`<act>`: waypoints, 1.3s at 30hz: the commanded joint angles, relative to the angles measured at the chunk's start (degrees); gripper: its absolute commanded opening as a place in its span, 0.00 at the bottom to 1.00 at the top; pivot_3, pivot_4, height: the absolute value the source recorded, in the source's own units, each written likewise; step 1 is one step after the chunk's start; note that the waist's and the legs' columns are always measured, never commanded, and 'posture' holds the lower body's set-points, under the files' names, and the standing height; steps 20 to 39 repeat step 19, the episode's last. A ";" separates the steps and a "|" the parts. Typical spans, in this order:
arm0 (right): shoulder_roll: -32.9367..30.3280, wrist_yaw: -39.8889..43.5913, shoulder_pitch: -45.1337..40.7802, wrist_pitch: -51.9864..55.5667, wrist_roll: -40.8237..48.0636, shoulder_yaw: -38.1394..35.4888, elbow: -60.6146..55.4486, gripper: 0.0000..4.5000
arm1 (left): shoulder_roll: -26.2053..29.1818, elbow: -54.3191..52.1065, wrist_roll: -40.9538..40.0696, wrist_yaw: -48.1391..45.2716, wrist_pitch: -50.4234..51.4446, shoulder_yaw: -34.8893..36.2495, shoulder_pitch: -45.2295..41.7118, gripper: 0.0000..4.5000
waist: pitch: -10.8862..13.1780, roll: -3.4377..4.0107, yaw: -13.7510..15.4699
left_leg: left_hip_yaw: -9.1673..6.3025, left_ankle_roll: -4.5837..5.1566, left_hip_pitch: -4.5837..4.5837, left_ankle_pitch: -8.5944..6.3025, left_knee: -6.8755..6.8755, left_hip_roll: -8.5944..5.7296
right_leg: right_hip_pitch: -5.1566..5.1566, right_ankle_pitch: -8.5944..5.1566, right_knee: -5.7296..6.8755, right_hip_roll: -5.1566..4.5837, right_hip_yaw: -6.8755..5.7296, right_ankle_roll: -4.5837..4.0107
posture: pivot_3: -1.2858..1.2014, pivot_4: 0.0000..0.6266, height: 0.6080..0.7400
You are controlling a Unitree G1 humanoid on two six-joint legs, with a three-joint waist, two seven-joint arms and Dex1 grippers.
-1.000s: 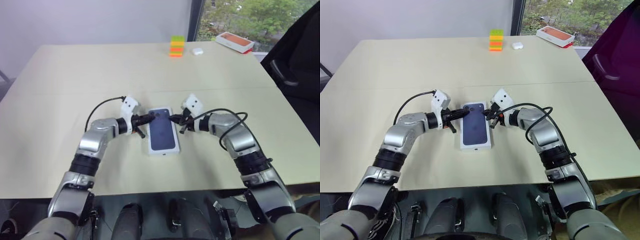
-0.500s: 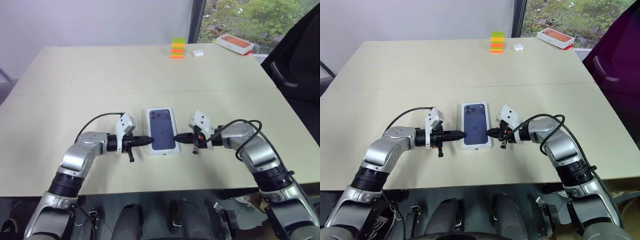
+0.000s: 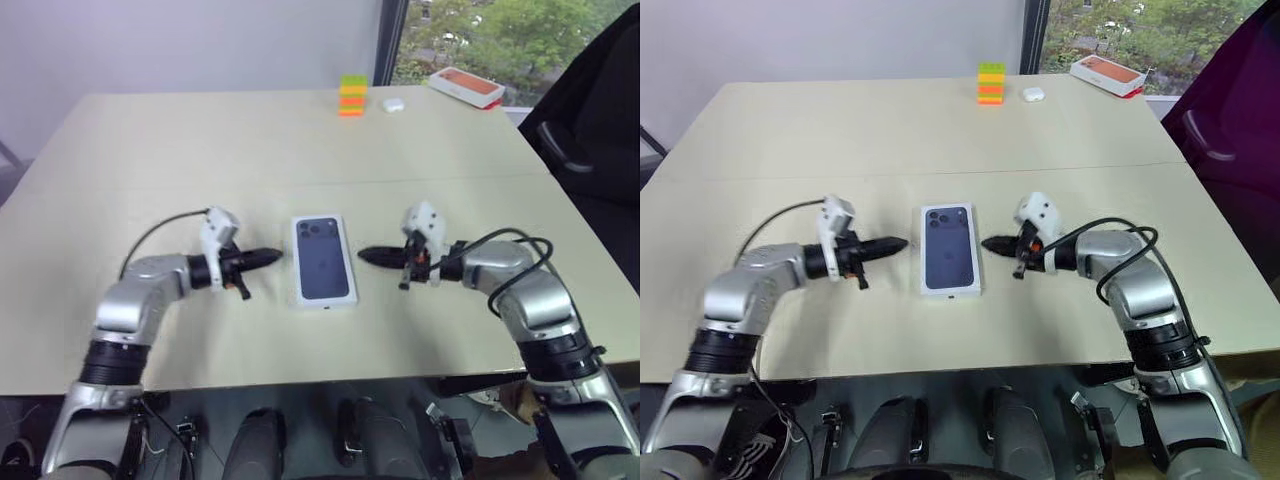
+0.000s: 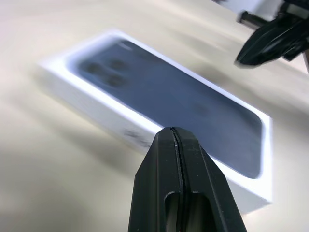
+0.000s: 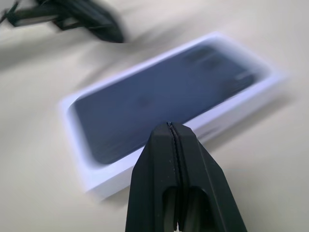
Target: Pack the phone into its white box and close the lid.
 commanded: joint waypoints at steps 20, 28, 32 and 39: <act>-10.72 13.17 3.51 -13.30 4.81 -8.35 3.79 1.00 | 12.46 2.50 -0.93 -6.40 -10.25 11.87 8.36 0.99 | 0.01 0.02 0.17 | 0.10 -0.01 -0.26 0.00 -0.02 0.01 | -0.27 0.11 -0.01 -0.10 -0.01 -0.17 | 0.52 0.24 1.00; -10.72 13.17 3.51 -13.30 4.81 -8.35 3.79 1.00 | 12.46 2.50 -0.93 -6.40 -10.25 11.87 8.36 0.99 | 0.01 0.02 0.17 | 0.10 -0.01 -0.26 0.00 -0.02 0.01 | -0.27 0.11 -0.01 -0.10 -0.01 -0.17 | 0.52 0.24 1.00; -10.72 13.17 3.51 -13.30 4.81 -8.35 3.79 1.00 | 12.46 2.50 -0.93 -6.40 -10.25 11.87 8.36 0.99 | 0.01 0.02 0.17 | 0.10 -0.01 -0.26 0.00 -0.02 0.01 | -0.27 0.11 -0.01 -0.10 -0.01 -0.17 | 0.52 0.24 1.00; -10.72 13.17 3.51 -13.30 4.81 -8.35 3.79 1.00 | 12.46 2.50 -0.93 -6.40 -10.25 11.87 8.36 0.99 | 0.01 0.02 0.17 | 0.10 -0.01 -0.26 0.00 -0.02 0.01 | -0.27 0.11 -0.01 -0.10 -0.01 -0.17 | 0.52 0.24 1.00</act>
